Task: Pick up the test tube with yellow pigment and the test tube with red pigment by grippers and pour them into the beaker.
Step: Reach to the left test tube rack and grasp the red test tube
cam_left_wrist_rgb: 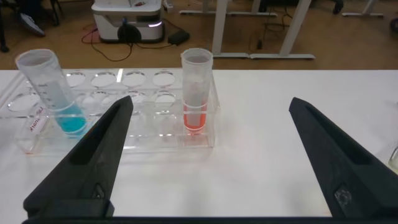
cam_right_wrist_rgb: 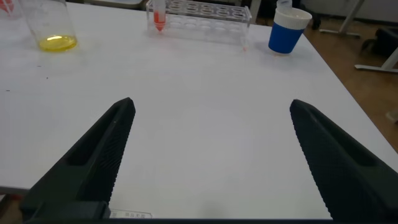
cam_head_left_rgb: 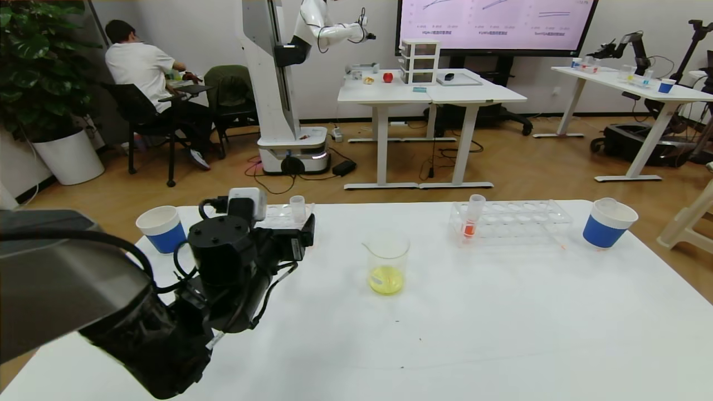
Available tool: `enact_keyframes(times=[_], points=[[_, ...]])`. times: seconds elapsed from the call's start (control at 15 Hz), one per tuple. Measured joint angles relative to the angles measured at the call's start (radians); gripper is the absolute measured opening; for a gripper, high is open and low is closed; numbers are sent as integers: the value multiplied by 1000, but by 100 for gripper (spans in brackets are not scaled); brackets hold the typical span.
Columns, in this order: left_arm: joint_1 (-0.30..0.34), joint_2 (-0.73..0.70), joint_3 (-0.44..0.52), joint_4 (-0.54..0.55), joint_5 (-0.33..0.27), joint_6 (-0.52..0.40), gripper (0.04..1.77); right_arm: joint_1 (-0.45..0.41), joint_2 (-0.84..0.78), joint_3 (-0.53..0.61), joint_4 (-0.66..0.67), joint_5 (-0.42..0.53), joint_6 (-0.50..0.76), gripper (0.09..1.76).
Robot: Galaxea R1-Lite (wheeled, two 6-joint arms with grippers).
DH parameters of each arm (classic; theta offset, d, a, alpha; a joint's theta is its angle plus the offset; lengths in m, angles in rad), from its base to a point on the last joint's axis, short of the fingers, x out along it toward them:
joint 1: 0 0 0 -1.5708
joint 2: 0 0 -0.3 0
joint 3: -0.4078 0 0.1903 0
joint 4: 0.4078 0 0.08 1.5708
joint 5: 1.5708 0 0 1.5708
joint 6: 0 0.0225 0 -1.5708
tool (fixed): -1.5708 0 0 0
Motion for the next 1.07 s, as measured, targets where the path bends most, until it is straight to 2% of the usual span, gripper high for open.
enact_keyframes(times=[0.27,0.73,1.07], points=[[-4,90,-56,-6,0,9,175,0,0,0,0,0,0,174],[47,230,-328,52,-10,79,175,0,0,0,0,0,0,174],[75,311,-428,47,-15,78,175,0,0,0,0,0,0,174]])
